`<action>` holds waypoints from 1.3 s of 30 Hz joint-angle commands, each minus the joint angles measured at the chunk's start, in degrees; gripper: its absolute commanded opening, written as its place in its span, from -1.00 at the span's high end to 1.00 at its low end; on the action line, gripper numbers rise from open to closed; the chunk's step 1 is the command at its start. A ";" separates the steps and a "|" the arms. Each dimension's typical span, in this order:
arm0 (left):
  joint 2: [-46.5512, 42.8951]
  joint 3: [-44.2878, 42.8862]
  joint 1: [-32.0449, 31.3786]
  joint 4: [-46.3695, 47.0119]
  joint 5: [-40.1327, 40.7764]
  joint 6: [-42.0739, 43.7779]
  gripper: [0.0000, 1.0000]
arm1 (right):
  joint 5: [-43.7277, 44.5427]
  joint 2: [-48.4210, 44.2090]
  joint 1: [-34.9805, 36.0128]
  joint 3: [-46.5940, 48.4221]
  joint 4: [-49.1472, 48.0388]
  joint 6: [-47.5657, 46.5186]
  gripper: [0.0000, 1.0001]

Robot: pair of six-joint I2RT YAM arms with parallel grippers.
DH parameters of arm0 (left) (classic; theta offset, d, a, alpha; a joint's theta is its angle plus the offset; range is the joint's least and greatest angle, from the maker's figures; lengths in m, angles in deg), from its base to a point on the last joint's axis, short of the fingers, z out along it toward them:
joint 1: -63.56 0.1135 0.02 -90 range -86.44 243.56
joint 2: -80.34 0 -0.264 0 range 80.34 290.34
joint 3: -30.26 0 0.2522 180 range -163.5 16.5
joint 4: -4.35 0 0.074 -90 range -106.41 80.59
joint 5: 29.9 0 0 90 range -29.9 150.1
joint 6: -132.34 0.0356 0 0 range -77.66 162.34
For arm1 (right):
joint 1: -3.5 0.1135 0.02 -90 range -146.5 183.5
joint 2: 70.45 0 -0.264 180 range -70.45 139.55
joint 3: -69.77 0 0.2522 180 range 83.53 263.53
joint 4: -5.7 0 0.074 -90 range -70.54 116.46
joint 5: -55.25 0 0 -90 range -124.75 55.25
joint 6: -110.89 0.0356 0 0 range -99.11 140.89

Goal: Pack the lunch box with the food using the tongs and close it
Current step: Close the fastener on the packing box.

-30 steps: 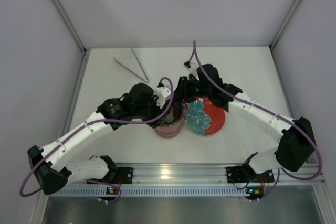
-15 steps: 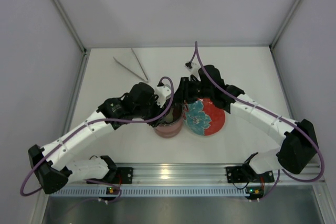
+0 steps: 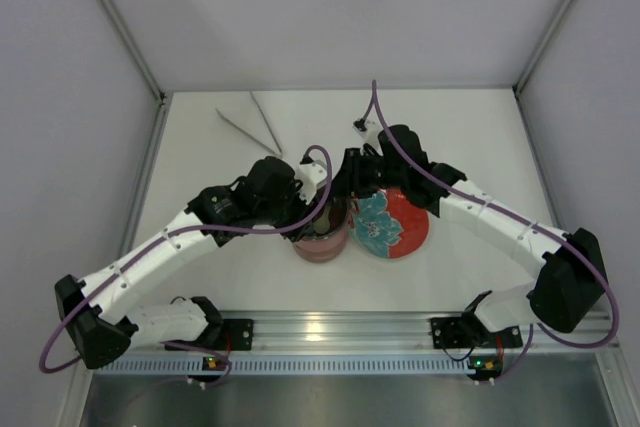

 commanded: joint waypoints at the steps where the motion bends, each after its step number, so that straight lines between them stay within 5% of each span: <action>1: 1.22 -0.09 0.20 0.63 0.43 0.29 0.01 | 1.99 -1.64 0.84 0.70 0.98 -1.47 0.44; 11: 1.04 0.00 0.20 -0.33 -0.54 0.29 0.02 | 15.70 -2.25 -2.32 11.77 11.26 -4.37 0.39; 18: 1.22 0.35 0.20 -0.77 -1.24 0.38 0.02 | 24.50 -5.50 -3.91 7.66 16.98 -2.97 0.38; 30: 1.39 0.52 0.11 -0.77 -1.60 -0.06 0.03 | 26.35 -6.74 -3.99 -7.38 12.68 0.20 0.98; 39: 1.48 0.96 0.20 -0.33 -1.77 -0.06 0.04 | 25.74 -2.08 -0.92 -5.02 11.45 0.90 1.00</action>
